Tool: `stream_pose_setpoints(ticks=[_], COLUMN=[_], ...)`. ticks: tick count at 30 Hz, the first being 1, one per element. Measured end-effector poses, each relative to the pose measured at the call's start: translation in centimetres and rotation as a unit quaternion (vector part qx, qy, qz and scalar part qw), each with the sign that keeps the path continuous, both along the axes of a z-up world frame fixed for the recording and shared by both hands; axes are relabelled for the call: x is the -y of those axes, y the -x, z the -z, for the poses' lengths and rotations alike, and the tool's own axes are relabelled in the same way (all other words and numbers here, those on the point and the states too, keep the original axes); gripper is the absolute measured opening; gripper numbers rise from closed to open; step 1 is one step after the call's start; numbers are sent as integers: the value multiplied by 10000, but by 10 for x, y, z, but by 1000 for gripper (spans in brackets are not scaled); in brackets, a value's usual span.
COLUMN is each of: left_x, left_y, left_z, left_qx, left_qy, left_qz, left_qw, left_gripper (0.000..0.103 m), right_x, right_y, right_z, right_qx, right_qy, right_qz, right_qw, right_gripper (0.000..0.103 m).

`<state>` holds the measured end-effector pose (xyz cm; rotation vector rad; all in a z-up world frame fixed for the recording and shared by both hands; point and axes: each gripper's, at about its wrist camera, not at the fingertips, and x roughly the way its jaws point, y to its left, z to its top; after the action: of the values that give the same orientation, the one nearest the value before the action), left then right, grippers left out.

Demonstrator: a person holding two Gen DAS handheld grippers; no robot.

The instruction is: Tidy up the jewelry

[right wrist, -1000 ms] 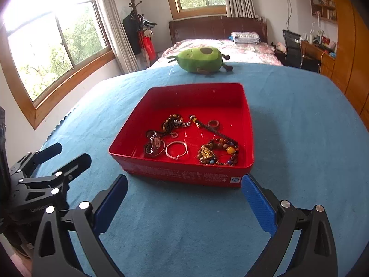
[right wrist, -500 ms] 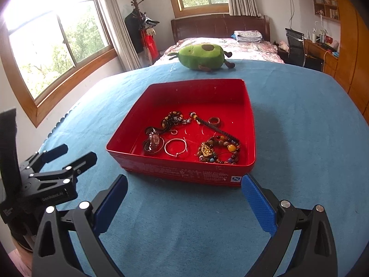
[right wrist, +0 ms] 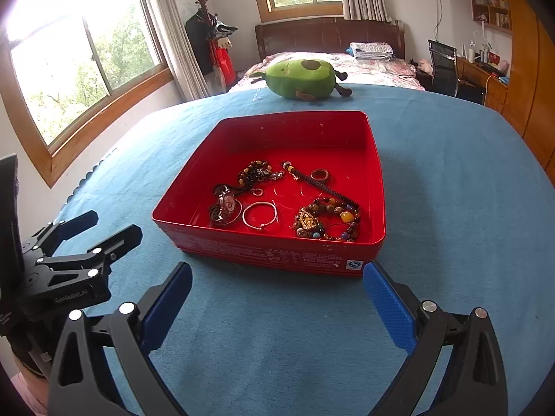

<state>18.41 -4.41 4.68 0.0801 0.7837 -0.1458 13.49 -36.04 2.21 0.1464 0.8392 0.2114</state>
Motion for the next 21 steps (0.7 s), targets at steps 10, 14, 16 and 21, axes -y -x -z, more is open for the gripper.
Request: stream_pose_setpoints(ticks=[10, 14, 16, 21], left_x=[0, 0, 0, 0], left_y=[-3, -3, -4, -5], left_z=[3, 3, 4, 6], left_qx=[-26, -34, -39, -63], left_qy=[-22, -21, -22, -22], left_qz=[-36, -37, -42, -59], left_qw=[10000, 10000, 10000, 10000], left_gripper=[100, 100, 100, 100], right_x=[3, 2, 2, 3], right_y=[0, 0, 0, -1], right_z=[0, 0, 0, 1], right_qx=[-5, -5, -11, -24], right_qy=[10, 19, 30, 29], right_qz=[33, 29, 20, 21], right_qw=[10000, 10000, 10000, 10000], right_gripper=[99, 99, 99, 99])
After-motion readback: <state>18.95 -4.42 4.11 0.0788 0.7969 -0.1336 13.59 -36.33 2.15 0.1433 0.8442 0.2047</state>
